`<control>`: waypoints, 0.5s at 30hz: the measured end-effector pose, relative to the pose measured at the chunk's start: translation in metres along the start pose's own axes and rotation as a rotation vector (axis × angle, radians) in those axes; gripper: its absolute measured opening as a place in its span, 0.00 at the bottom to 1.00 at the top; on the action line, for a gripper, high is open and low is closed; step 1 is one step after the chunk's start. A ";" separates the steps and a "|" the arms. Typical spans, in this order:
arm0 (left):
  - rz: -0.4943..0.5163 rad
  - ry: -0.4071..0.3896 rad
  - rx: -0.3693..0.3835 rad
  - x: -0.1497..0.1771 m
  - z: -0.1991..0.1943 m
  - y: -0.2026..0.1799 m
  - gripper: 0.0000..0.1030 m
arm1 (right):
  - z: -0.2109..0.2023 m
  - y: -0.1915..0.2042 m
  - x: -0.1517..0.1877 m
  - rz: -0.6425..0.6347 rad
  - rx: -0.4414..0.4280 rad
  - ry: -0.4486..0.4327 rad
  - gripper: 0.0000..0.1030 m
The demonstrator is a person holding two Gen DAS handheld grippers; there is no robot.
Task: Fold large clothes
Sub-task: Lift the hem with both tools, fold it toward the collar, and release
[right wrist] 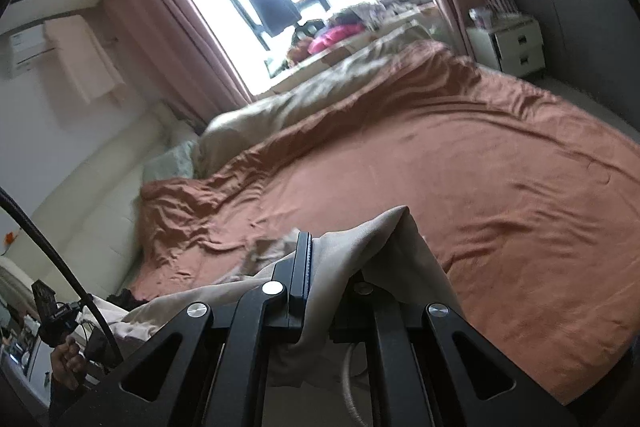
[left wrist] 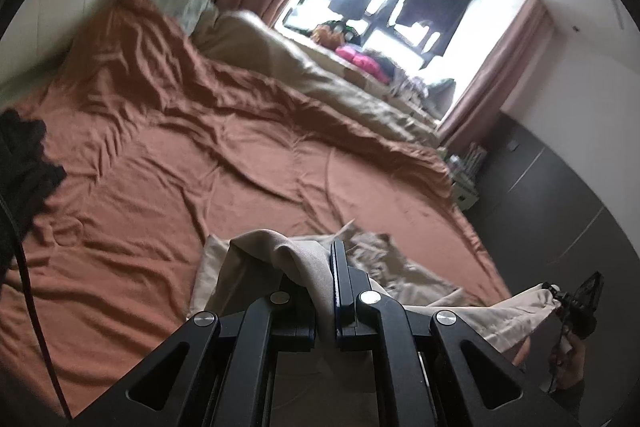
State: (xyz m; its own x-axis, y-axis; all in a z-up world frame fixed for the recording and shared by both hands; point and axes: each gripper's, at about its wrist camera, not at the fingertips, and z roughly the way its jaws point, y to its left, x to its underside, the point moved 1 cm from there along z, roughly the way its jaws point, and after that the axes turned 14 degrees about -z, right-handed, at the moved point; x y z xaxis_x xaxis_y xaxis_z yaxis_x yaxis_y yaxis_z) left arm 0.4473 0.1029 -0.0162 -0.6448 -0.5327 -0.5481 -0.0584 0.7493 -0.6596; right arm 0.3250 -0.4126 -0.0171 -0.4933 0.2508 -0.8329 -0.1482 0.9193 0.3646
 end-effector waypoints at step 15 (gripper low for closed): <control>-0.073 0.235 -0.210 0.002 0.147 0.067 0.19 | 0.150 -0.026 0.000 0.149 0.097 0.261 0.08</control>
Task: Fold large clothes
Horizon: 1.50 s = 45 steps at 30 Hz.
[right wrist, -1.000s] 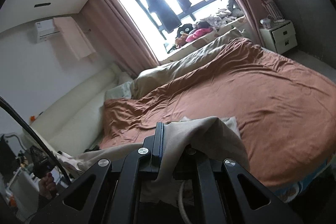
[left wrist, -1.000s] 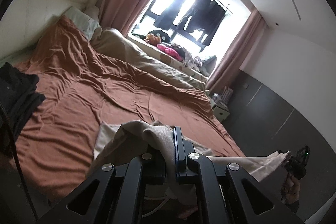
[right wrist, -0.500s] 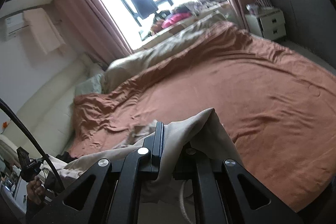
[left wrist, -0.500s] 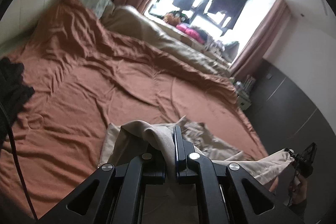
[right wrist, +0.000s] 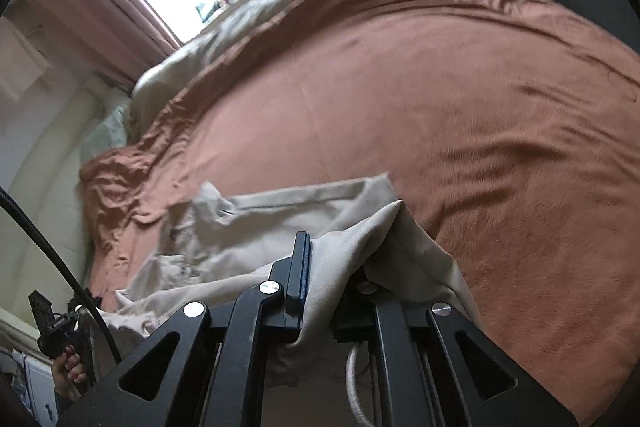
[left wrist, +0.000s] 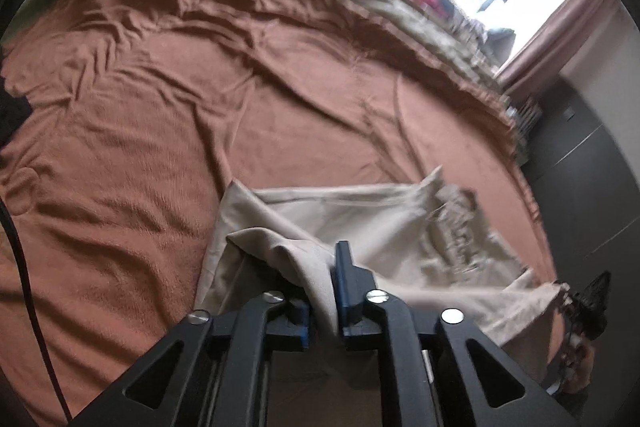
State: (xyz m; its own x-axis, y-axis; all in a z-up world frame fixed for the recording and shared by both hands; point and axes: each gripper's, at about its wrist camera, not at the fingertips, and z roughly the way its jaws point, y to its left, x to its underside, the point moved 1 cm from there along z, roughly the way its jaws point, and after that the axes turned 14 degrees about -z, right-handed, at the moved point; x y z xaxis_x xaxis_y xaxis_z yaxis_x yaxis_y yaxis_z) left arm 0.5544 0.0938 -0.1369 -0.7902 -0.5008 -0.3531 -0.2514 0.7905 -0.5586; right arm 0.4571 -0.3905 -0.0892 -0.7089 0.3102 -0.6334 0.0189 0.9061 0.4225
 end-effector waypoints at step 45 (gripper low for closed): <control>0.441 0.094 -0.323 0.042 0.085 -0.067 0.02 | 0.146 0.160 -0.027 -0.540 0.100 0.302 0.00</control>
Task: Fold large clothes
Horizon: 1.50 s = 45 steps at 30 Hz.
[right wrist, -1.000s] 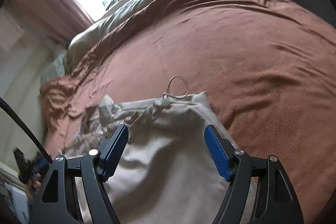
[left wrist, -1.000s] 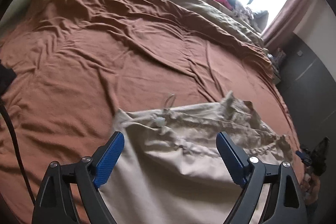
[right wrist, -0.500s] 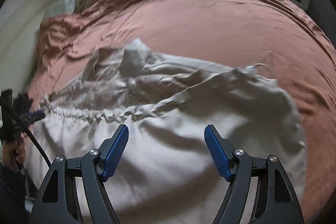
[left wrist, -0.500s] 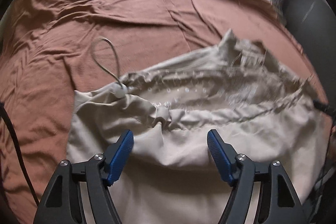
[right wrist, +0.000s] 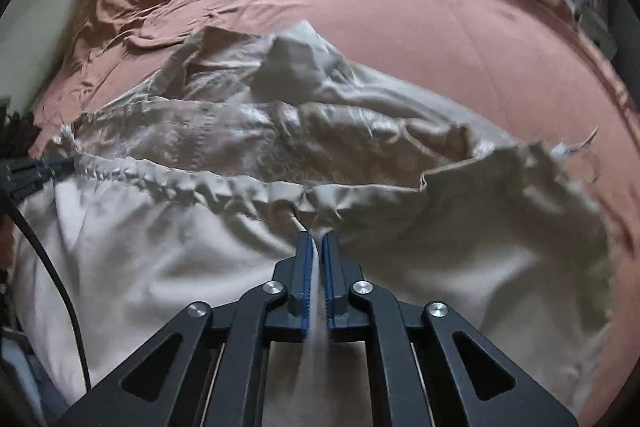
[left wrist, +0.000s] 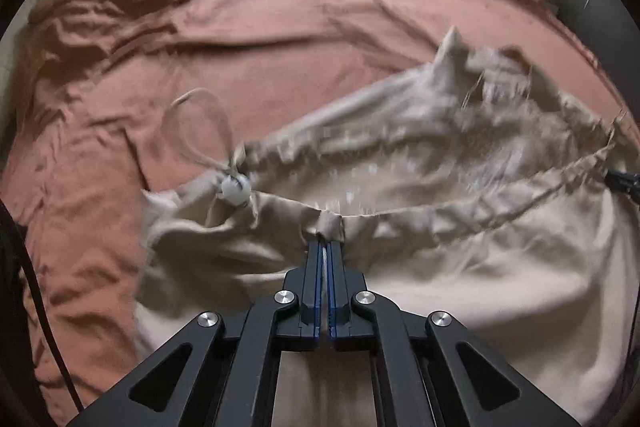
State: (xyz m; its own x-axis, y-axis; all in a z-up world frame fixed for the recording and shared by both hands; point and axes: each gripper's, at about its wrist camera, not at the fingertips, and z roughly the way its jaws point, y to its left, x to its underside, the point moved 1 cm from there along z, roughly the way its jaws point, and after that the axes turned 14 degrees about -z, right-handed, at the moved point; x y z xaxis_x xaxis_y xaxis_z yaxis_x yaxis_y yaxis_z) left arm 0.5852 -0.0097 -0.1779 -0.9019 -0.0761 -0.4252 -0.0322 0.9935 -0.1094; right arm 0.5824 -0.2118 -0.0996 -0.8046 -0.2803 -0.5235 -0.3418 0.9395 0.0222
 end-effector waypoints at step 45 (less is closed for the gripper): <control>-0.303 -0.143 0.185 0.033 -0.100 0.089 0.64 | -0.113 0.044 0.025 0.163 0.004 -0.158 0.56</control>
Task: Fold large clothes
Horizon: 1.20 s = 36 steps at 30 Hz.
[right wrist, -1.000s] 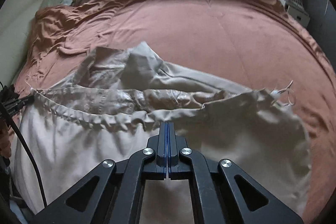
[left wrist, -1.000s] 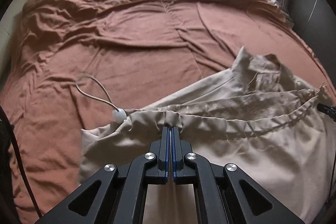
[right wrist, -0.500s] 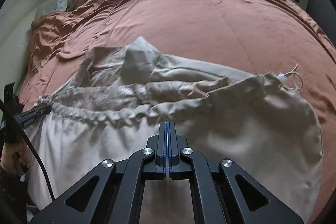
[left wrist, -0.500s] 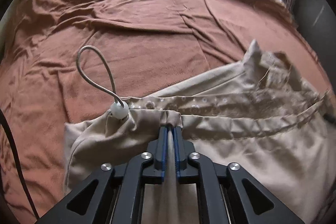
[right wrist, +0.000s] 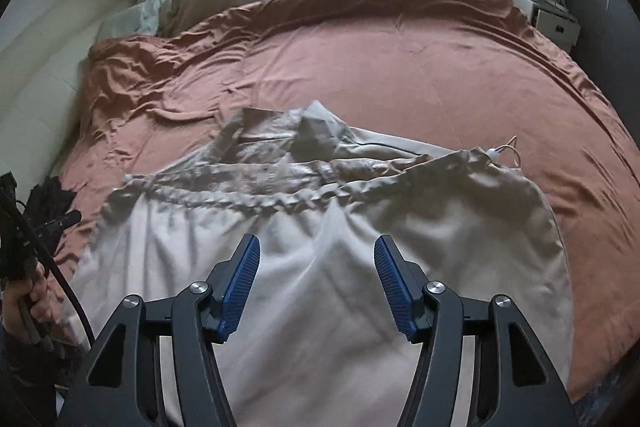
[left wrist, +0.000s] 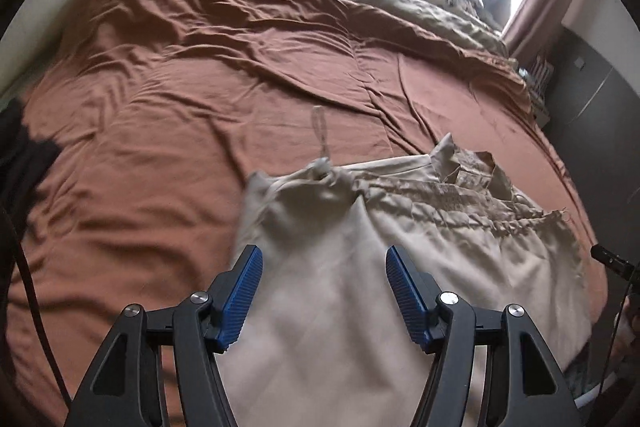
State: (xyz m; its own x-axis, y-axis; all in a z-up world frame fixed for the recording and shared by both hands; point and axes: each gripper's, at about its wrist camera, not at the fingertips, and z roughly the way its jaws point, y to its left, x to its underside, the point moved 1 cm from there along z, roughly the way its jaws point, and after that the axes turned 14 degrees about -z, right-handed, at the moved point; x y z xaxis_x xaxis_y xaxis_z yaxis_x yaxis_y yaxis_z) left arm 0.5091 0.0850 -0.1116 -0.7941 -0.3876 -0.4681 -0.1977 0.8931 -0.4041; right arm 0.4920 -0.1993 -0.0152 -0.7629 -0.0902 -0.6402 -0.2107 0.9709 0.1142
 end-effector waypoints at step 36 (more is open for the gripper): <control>-0.279 0.126 0.203 0.128 -0.036 0.117 0.58 | -0.019 0.123 0.125 -0.019 -0.081 0.101 0.15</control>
State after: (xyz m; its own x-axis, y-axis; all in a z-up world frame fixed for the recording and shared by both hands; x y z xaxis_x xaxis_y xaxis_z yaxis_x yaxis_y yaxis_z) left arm 0.3637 0.1483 -0.1901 -0.7924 -0.5680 -0.2224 -0.3092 0.6884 -0.6561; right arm 0.3591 -0.0953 -0.0666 -0.8152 -0.1347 -0.5633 -0.2717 0.9479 0.1666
